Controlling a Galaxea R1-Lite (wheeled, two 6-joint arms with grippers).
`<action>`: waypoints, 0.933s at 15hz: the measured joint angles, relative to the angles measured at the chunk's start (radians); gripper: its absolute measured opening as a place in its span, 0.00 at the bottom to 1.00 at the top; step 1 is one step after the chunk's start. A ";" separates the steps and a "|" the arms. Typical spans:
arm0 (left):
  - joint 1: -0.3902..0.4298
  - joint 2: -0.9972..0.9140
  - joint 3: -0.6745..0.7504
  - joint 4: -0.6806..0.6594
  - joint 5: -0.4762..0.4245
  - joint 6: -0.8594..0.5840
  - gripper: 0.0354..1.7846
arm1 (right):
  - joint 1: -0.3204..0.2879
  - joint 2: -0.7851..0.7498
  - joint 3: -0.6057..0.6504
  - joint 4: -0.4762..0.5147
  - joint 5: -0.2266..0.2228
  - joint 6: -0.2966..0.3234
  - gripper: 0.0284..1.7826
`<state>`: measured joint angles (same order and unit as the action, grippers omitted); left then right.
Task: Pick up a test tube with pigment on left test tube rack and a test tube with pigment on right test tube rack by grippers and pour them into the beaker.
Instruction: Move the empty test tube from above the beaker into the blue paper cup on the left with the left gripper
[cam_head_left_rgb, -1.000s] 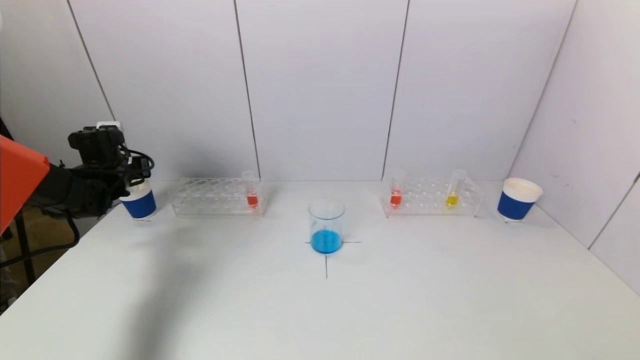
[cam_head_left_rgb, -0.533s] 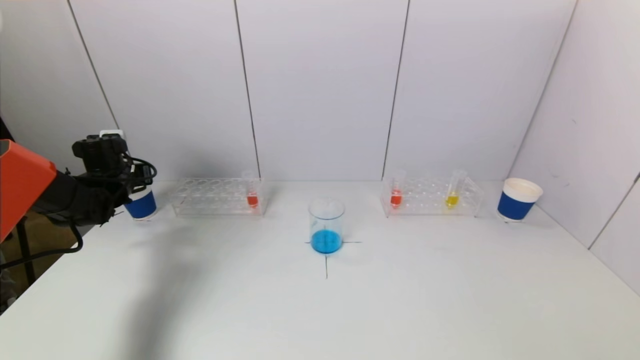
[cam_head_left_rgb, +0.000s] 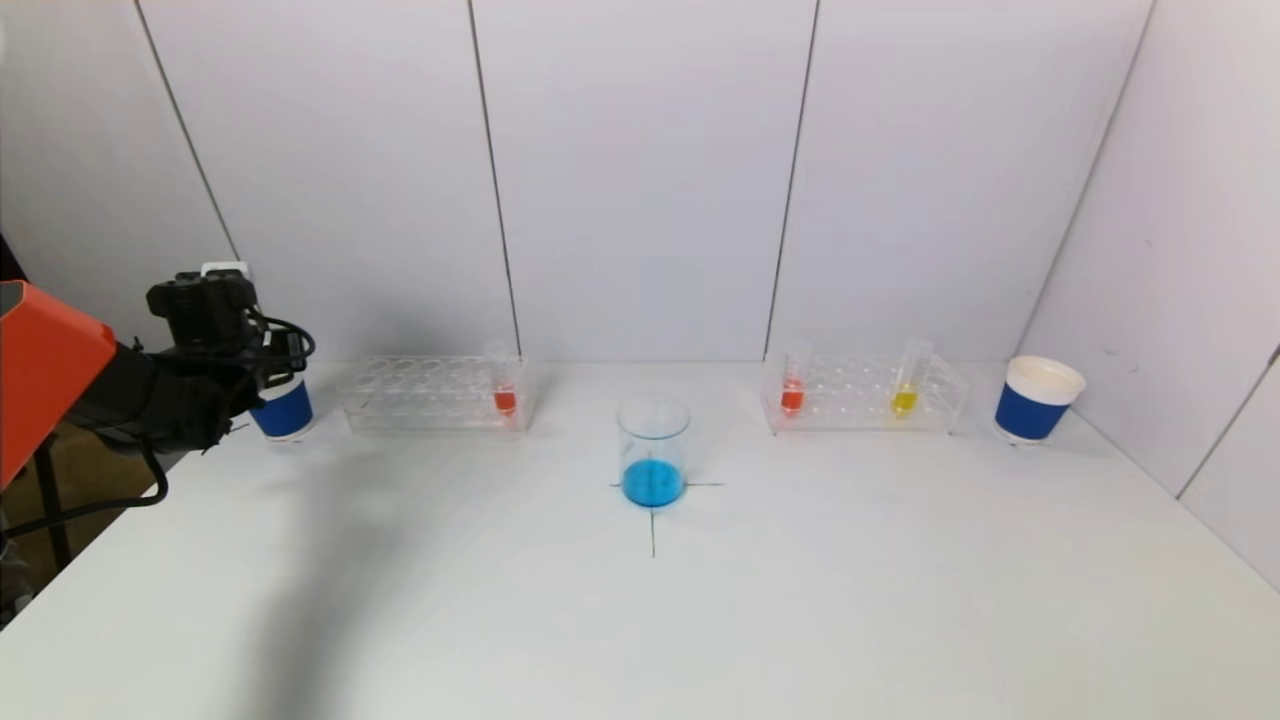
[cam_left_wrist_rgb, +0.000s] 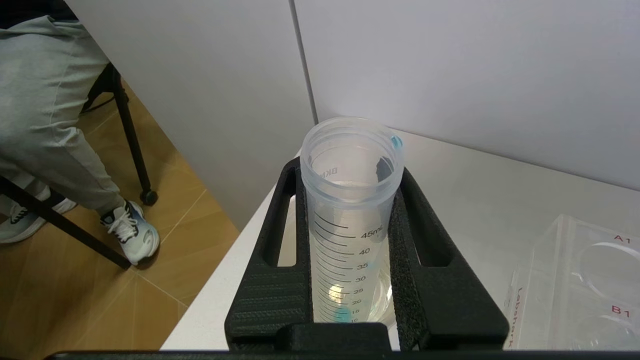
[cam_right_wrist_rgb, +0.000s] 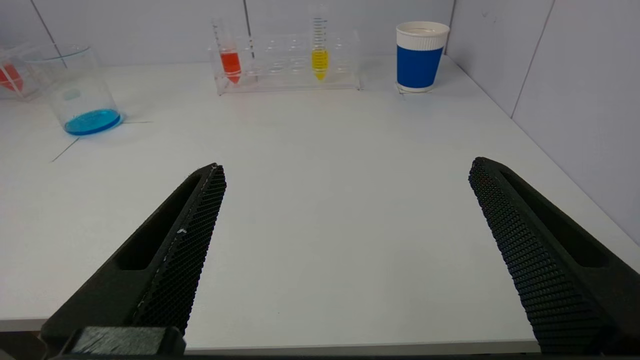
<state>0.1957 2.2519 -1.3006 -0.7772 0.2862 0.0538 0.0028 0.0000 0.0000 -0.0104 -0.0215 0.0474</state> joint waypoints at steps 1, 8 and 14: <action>0.000 0.000 -0.001 0.000 0.000 0.000 0.24 | 0.000 0.000 0.000 0.000 0.000 0.000 0.99; 0.001 0.000 -0.002 0.000 -0.001 -0.006 0.44 | 0.000 0.000 0.000 0.000 0.000 0.000 0.99; 0.002 -0.004 -0.002 0.000 -0.001 -0.006 0.92 | 0.000 0.000 0.000 0.000 0.000 0.000 0.99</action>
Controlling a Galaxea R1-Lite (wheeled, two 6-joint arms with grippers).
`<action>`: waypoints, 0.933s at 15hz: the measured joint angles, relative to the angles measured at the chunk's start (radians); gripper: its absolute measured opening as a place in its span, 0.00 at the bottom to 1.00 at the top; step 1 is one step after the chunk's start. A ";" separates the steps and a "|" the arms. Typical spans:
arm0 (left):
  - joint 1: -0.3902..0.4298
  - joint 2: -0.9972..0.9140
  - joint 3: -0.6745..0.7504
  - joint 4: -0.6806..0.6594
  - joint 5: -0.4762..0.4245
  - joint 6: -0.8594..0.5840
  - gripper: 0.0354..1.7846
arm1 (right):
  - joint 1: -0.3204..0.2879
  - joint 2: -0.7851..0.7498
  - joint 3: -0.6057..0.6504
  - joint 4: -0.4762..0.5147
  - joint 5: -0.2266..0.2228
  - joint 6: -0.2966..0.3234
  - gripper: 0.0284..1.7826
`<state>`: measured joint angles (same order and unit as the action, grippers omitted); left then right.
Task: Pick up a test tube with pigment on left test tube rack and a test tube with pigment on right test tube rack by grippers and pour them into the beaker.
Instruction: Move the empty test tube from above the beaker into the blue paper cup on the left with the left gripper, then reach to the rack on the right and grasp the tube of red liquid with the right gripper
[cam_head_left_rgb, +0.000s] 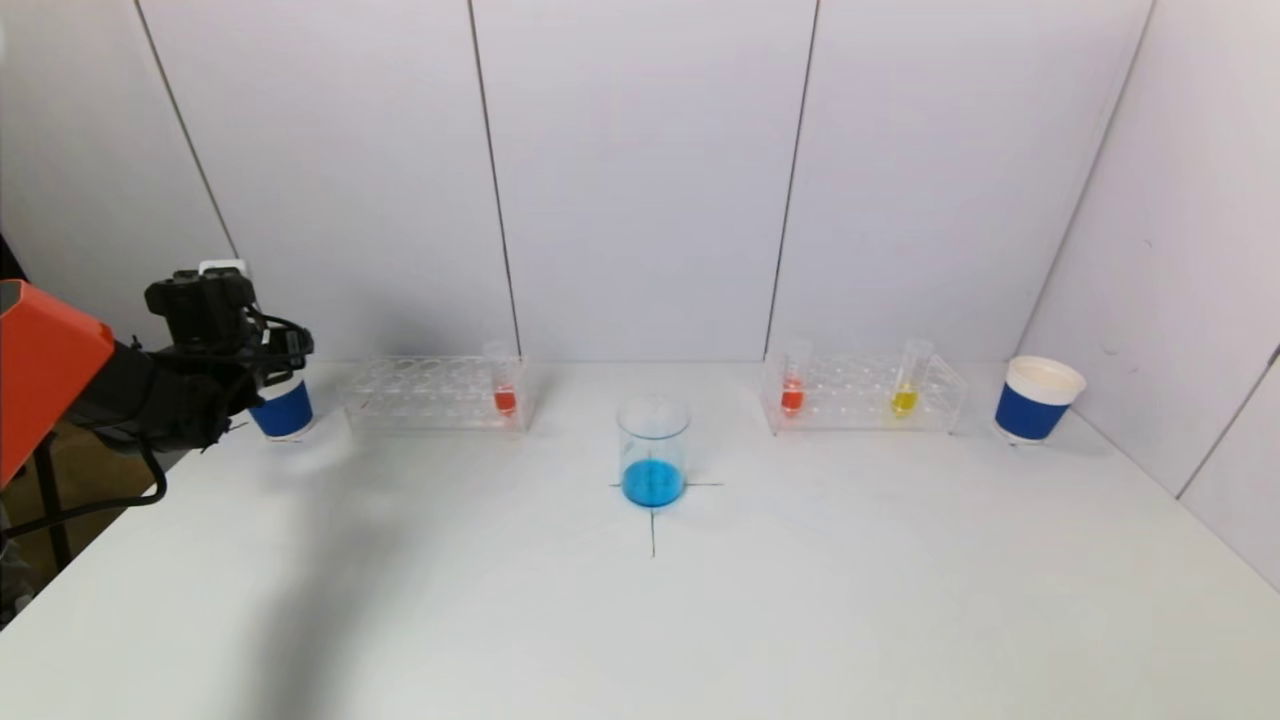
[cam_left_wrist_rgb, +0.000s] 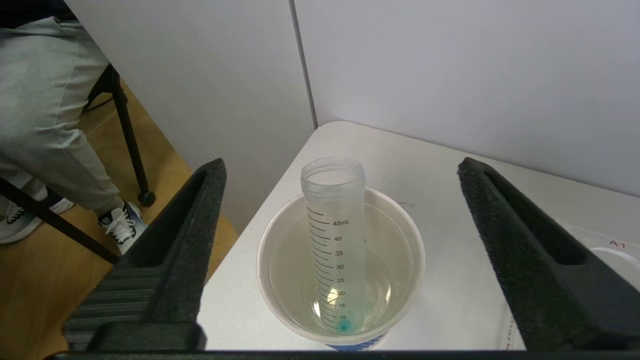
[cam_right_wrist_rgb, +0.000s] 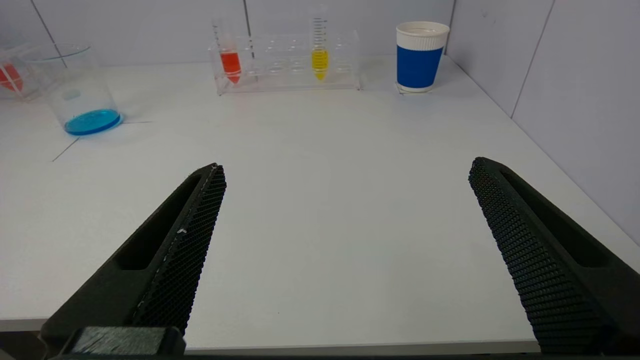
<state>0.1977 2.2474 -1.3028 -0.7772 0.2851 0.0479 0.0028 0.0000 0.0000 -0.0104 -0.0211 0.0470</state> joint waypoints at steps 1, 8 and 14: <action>0.000 -0.007 0.001 0.001 -0.001 0.001 0.96 | 0.000 0.000 0.000 0.000 0.000 0.000 0.99; -0.002 -0.200 0.040 0.092 -0.040 0.003 0.99 | 0.000 0.000 0.000 0.000 0.000 0.000 0.99; -0.030 -0.628 0.242 0.315 -0.172 -0.023 0.99 | 0.000 0.000 0.000 0.000 0.000 0.000 0.99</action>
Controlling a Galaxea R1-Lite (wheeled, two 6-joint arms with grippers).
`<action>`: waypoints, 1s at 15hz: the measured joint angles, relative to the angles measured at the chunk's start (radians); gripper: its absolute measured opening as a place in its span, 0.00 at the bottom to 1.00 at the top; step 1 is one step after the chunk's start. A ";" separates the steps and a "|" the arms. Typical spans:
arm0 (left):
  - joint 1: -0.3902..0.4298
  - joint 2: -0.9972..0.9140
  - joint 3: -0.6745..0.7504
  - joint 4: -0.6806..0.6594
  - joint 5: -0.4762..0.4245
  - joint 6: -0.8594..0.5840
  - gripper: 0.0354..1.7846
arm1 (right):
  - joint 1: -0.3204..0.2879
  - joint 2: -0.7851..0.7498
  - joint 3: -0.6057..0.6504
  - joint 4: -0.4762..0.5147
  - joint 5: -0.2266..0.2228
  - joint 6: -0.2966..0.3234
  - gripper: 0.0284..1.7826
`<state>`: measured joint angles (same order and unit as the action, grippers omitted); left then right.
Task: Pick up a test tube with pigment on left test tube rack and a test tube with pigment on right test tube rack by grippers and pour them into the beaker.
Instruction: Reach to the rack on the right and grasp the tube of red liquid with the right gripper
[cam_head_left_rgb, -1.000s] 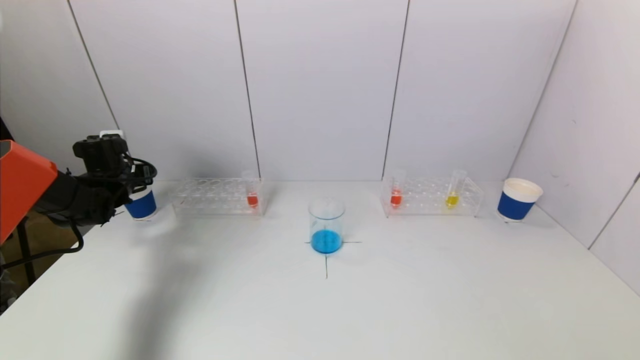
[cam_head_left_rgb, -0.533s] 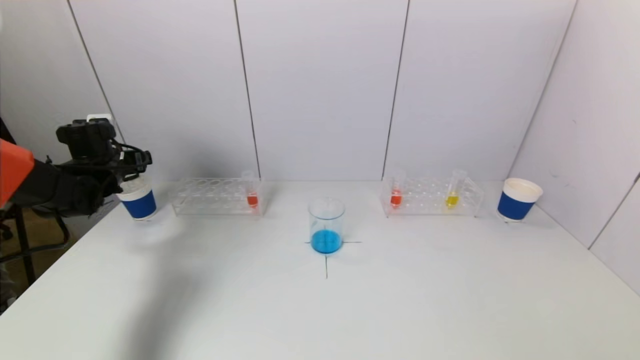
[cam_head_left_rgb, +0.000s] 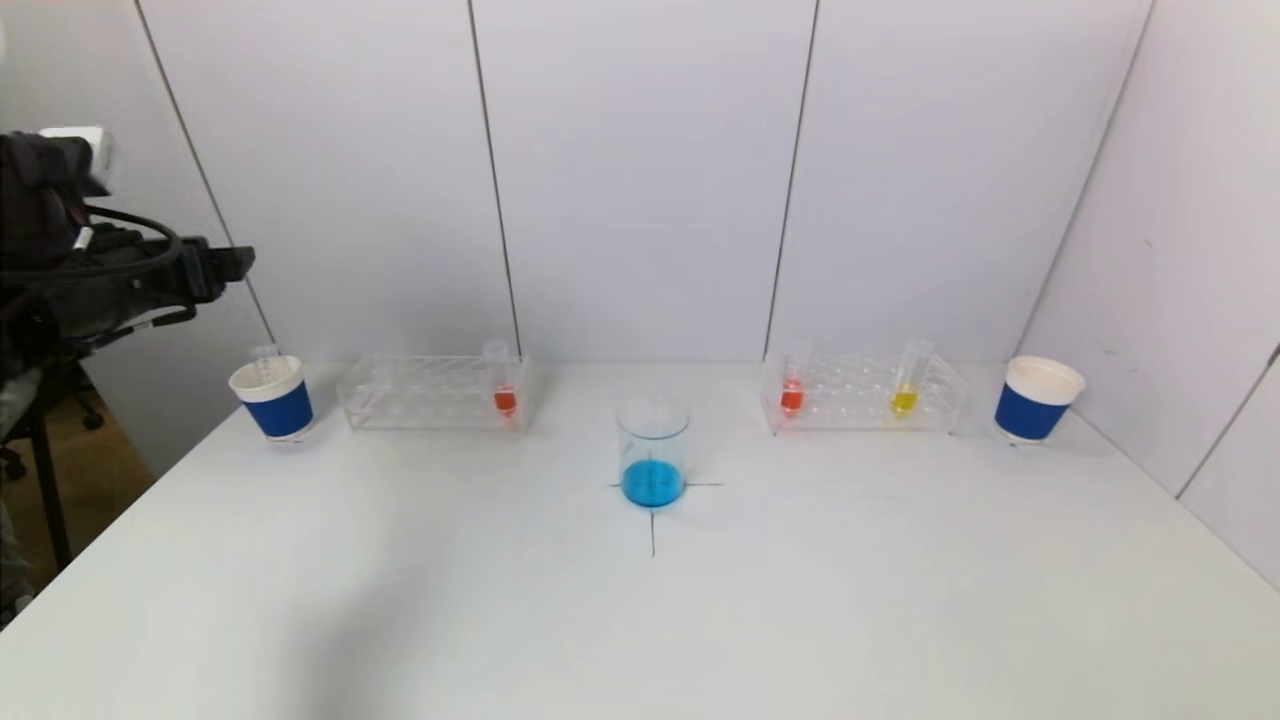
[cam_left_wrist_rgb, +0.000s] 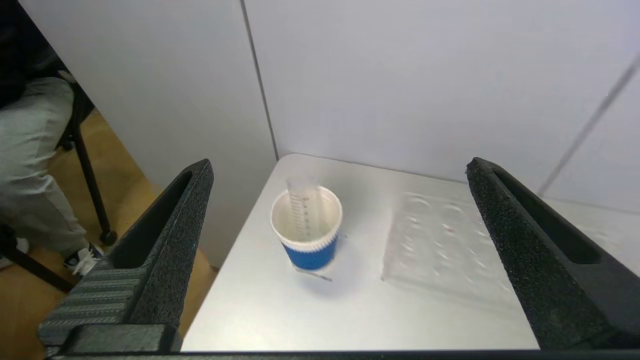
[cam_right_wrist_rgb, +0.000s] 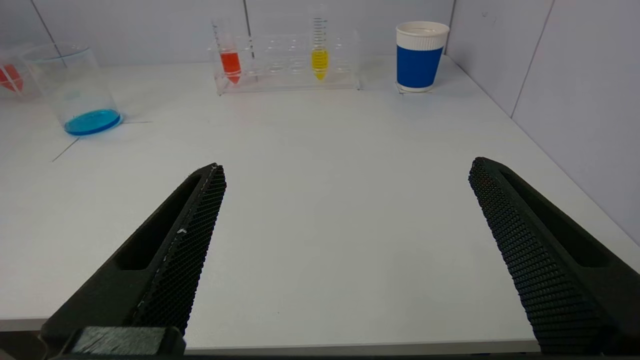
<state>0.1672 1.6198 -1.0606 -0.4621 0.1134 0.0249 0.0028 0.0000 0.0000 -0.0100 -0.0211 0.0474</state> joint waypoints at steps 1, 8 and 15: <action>-0.011 -0.077 0.039 0.040 -0.017 -0.004 0.99 | 0.000 0.000 0.000 0.000 0.000 0.000 0.99; -0.142 -0.569 0.239 0.366 -0.053 -0.021 0.99 | 0.000 0.000 0.000 0.000 0.000 0.000 0.99; -0.177 -1.009 0.420 0.602 -0.042 -0.011 0.99 | 0.000 0.000 0.000 0.000 0.000 0.000 0.99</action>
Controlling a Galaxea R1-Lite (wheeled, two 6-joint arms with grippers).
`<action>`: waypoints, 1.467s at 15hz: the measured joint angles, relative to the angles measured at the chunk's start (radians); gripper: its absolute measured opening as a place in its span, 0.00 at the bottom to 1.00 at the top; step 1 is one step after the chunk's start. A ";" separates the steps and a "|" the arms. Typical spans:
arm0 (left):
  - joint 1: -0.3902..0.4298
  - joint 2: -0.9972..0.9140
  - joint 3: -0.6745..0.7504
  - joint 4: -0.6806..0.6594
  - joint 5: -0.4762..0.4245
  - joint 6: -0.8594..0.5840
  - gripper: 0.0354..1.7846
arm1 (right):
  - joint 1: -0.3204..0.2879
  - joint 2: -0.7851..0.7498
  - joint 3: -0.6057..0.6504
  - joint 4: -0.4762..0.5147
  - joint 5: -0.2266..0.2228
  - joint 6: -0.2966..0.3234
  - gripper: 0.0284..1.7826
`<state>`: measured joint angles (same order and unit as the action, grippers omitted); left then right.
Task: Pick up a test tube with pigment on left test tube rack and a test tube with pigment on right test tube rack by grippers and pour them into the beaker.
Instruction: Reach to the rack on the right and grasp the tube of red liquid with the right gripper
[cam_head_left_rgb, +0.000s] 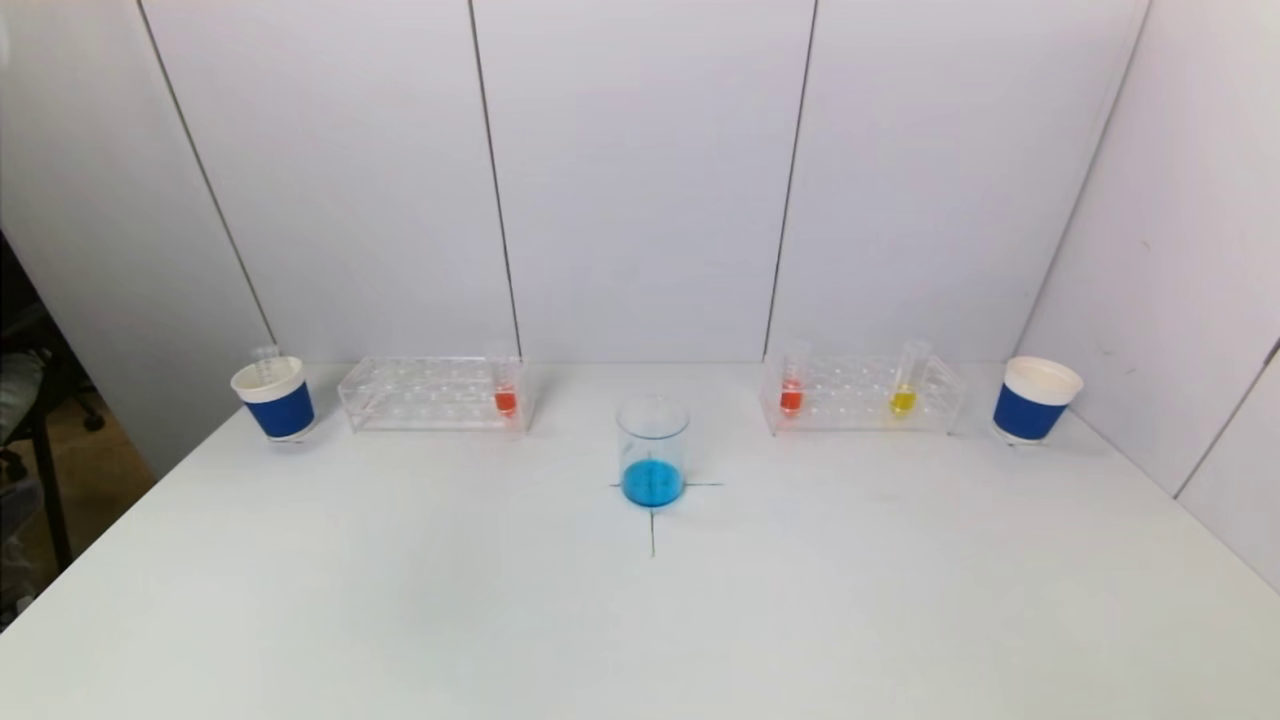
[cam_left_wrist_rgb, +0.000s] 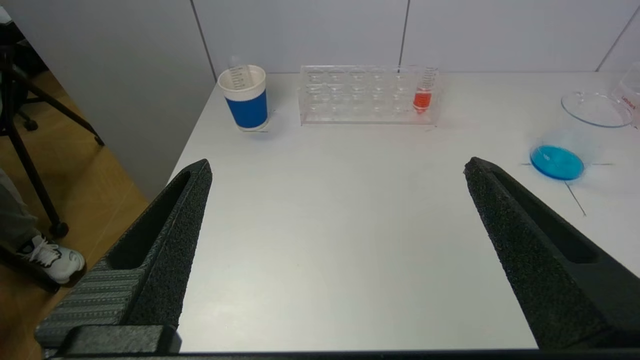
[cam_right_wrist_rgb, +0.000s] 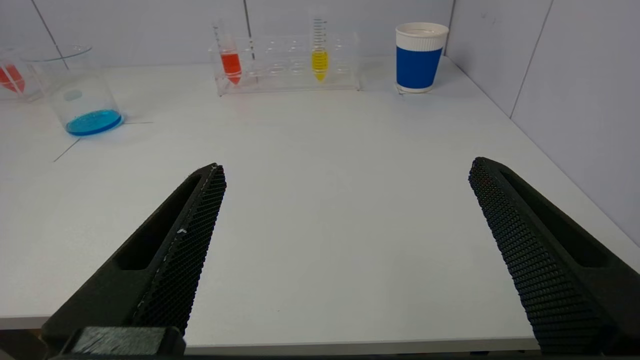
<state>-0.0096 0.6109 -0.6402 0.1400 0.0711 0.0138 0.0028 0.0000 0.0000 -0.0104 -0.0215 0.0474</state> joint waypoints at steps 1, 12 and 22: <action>-0.001 -0.055 0.028 0.027 -0.003 0.003 0.99 | 0.000 0.000 0.000 0.000 0.000 0.000 0.99; 0.000 -0.512 0.324 0.195 -0.204 0.107 0.99 | 0.000 0.000 0.000 0.000 0.000 0.000 0.99; 0.002 -0.613 0.590 -0.030 -0.123 0.086 0.99 | 0.000 0.000 0.000 0.000 0.000 0.000 0.99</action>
<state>-0.0077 -0.0019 -0.0504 0.1104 -0.0515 0.0994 0.0028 0.0000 0.0000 -0.0104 -0.0215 0.0474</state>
